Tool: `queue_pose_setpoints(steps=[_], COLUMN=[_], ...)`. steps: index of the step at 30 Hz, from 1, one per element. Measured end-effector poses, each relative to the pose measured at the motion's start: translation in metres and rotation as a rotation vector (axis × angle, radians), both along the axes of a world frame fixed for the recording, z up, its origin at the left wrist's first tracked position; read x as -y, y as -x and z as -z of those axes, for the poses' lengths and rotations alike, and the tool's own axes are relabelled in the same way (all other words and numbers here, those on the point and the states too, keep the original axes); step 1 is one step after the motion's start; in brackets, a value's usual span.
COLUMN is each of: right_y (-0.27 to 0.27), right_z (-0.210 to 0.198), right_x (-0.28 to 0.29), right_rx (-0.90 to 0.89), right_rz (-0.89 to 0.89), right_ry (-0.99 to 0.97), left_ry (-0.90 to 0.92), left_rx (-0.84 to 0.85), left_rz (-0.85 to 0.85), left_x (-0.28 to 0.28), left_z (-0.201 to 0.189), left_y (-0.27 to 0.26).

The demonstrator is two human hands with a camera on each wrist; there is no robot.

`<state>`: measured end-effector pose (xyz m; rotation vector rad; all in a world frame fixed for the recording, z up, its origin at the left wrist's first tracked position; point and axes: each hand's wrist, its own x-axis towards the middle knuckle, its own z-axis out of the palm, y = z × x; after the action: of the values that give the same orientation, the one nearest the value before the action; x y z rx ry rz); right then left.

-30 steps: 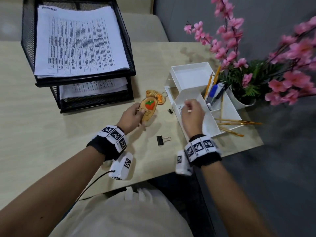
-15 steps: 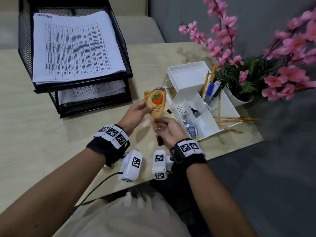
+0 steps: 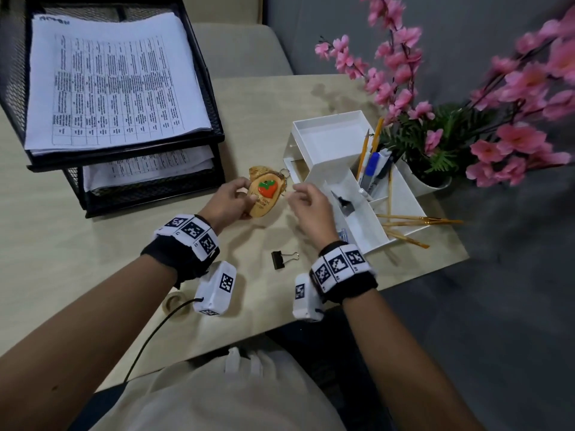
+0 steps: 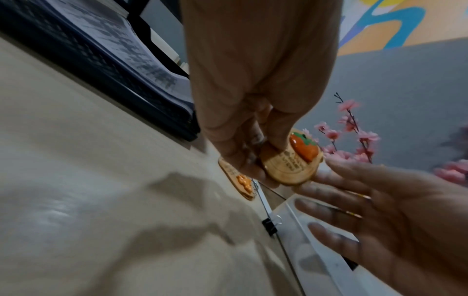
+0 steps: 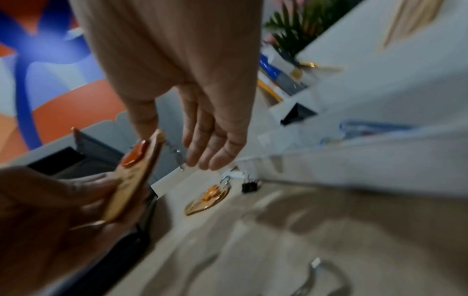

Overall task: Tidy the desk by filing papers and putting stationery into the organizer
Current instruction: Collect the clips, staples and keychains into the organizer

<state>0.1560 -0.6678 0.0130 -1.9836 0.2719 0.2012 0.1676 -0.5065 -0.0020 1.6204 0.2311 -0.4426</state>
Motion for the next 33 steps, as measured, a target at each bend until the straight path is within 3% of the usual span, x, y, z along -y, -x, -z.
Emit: queue_pose_setpoints(steps=[3, 6, 12, 18, 21, 26, 31, 33], right_y=[-0.008, -0.022, -0.082, -0.122, -0.127, -0.126, -0.105, -0.095], right_z=[0.002, -0.013, -0.061, -0.057, -0.047, -0.036, -0.038, -0.043], right_x=[-0.013, -0.010, 0.019, 0.031, 0.034, 0.033, 0.033, 0.028], right_rx=[-0.045, 0.031, 0.315, 0.082, -0.058, -0.027, 0.203, 0.211], right_rz=[-0.008, 0.025, 0.110, -0.034, -0.091, -0.154, 0.002, 0.033], right_ry=[-0.153, -0.075, 0.165, 0.344, 0.352, 0.444, 0.311, 0.132], left_ry=[0.014, -0.062, -0.694, -1.057, -1.175, -0.985, -0.621, -0.388], left_rx=[-0.001, 0.041, 0.254, 0.236, 0.241, 0.103, 0.170, 0.251], left_rz=[0.089, 0.147, 0.303, 0.635, 0.663, 0.549, 0.047, -0.115], left_x=[0.011, 0.016, 0.023, 0.040, 0.043, 0.034, 0.028, 0.030], left_z=[0.000, -0.004, -0.003, 0.025, 0.033, 0.030, -0.013, -0.040], left_y=[-0.006, -0.023, -0.076, -0.099, -0.093, -0.085, -0.077, -0.077])
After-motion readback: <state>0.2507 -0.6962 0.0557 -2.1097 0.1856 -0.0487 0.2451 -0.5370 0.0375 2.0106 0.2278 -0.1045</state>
